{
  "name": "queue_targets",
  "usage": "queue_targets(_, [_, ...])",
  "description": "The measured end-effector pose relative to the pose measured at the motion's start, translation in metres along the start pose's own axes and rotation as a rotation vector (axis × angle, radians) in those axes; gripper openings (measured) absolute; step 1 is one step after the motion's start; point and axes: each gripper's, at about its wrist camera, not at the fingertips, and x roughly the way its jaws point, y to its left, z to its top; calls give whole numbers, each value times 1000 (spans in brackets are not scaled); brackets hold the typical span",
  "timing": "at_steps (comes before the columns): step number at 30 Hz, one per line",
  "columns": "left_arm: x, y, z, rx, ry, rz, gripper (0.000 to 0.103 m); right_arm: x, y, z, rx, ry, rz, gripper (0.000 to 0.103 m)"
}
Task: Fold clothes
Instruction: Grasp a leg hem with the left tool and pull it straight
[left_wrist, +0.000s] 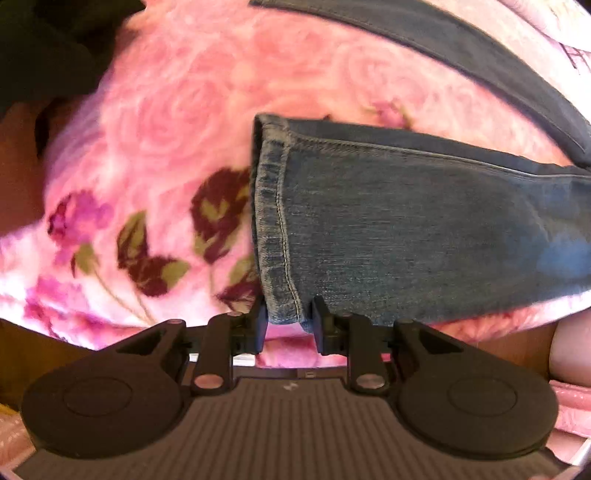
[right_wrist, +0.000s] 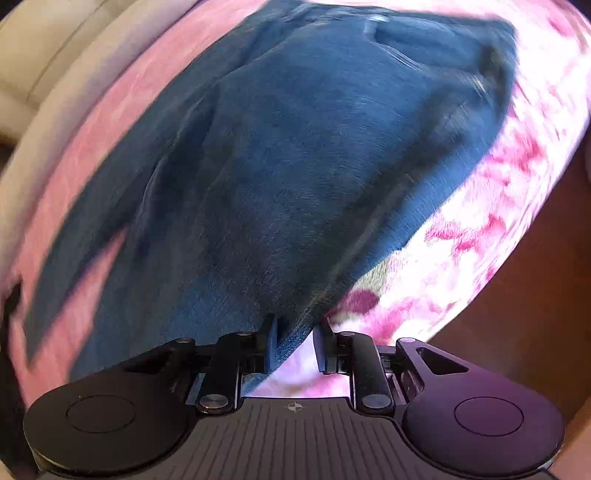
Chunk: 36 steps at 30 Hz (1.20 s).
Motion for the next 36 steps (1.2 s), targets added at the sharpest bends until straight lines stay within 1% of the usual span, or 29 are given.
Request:
queue_targets(2, [4,-4,5,15,6,19,21,-9,17,-6,-102,-21,-34,26])
queue_targets(3, [6,-5,6,25,10,24,22,-14,27,-9,-152,-38,-50,32])
queue_targets(5, [8,-2,7,35,14,23,22,-21,48,-17,-273,-75,-84,37])
queue_targets(6, [8,-1,7,26,13,17,22,-22,59,-23,-343,-100,-122,37])
queue_targets(8, [5,0,6,23,14,11,22,-18,77,-34,-421,-150,-181,38])
queue_targets(9, [4,-1,6,36,16,13,22,-14,84,-38,-465,-163,-225,38])
queue_targets(10, [4,-3,6,49,18,14,23,-10,89,-41,-486,-169,-259,38])
queue_targets(13, [1,-2,5,70,22,12,25,-1,92,-47,-441,-155,-321,38])
queue_targets(14, [0,-1,5,74,22,11,26,-1,94,-50,-422,-152,-329,38])
queue_targets(15, [-1,0,5,73,19,5,27,-5,96,-53,-413,-160,-308,38])
queue_targets(17, [-5,2,4,75,11,-1,28,-13,108,-63,-490,-178,-211,38])
queue_targets(18, [-8,3,4,77,6,-2,28,-10,116,-66,-529,-175,-164,39])
queue_targets(20, [-18,4,2,95,-11,12,28,12,134,-72,-579,-139,-96,39])
queue_targets(21, [-24,4,1,109,-22,24,26,27,145,-76,-587,-118,-65,39])
queue_targets(24, [-44,3,0,159,-58,74,25,64,185,-103,-656,-41,32,40])
queue_targets(25, [-50,0,1,182,-75,91,25,72,199,-112,-703,-19,76,42])
queue_targets(26, [-55,-4,3,207,-92,99,25,73,212,-121,-777,-4,136,42])
queue_targets(27, [-60,-8,5,232,-109,107,25,72,221,-126,-824,7,188,42])
queue_targets(28, [-65,-13,7,258,-126,111,25,66,223,-123,-829,12,229,42])
queue_targets(29, [-66,-23,10,288,-145,106,25,59,223,-118,-827,-2,251,42])
queue_targets(30, [-68,-32,14,318,-162,98,25,51,217,-108,-809,-46,238,42])
queue_targets(33, [-62,-77,25,421,-203,49,26,33,176,-54,-690,-157,146,42])
queue_targets(36, [-49,-132,33,544,-223,-8,27,31,120,13,-567,-223,19,42])
